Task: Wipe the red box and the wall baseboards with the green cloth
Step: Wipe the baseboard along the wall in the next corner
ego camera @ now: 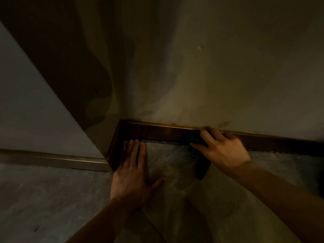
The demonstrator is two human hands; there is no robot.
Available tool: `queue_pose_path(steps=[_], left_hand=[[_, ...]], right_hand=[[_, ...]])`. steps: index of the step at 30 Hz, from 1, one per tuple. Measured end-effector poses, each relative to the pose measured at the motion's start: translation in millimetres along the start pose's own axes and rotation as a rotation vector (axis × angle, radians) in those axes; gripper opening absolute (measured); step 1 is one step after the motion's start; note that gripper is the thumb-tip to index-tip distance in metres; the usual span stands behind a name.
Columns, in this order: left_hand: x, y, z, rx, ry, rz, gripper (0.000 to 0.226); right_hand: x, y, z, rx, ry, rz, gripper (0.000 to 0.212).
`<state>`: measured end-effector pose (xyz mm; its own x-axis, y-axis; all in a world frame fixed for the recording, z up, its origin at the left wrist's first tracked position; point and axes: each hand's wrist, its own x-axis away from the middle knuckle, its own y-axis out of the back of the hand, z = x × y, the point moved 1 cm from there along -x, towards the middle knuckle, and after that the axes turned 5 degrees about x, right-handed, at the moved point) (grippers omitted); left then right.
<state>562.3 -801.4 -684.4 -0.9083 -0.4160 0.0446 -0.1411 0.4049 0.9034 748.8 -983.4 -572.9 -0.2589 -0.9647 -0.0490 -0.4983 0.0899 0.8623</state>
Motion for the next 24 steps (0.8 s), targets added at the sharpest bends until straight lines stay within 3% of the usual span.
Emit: queue_pose_path(steps=[7, 15, 20, 24], left_hand=[[1, 0, 0, -0.001, -0.009, 0.005, 0.117], [0, 5, 2, 0.036, -0.002, 0.051, 0.116], [-1, 23, 2, 0.283, -0.006, 0.082, 0.114], [1, 44, -14, 0.483, -0.177, 0.055, 0.123]], right_hand=[[17, 7, -14, -0.039, -0.07, 0.043, 0.052], [17, 41, -9, -0.15, -0.215, -0.032, 0.034], [15, 60, 15, -0.464, -0.346, -0.038, 0.03], [12, 62, 41, -0.876, -0.48, 0.029, 0.029]])
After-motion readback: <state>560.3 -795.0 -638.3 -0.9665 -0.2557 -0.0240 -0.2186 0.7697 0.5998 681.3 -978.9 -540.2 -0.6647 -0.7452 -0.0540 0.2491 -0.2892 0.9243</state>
